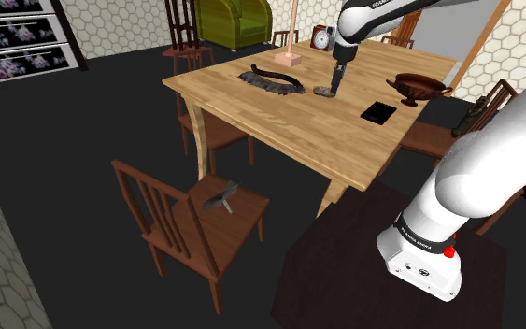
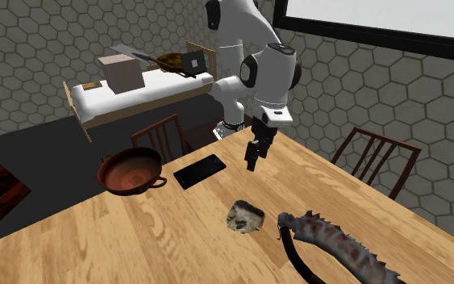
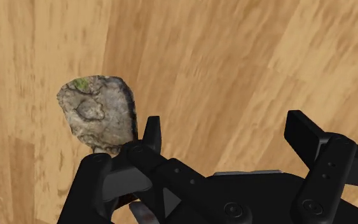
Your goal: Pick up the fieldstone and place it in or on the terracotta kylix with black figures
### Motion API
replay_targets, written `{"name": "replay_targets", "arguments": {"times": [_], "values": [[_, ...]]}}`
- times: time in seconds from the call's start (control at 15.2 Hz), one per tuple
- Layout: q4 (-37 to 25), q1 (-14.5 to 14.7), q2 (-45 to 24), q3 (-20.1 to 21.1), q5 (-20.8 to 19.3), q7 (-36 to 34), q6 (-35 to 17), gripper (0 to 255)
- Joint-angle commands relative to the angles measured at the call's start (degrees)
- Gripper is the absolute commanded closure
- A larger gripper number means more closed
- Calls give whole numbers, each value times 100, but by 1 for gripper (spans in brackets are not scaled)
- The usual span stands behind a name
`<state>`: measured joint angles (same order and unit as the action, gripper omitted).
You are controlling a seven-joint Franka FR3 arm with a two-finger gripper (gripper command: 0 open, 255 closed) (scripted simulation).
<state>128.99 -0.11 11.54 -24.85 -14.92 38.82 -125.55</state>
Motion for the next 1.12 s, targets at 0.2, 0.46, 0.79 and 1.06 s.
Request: {"name": "replay_targets", "arguments": {"times": [0.2, 0.46, 0.79, 1.06], "values": [[-698, 42, -1023, -229, 306, 935, -687, 0], [-1379, -51, -1854, -259, 719, 1719, -1101, 0], [-1593, -169, -2279, -209, 952, 2014, -1383, 0], [-1595, -260, -2566, -173, 1120, 2125, -1652, 0]]}}
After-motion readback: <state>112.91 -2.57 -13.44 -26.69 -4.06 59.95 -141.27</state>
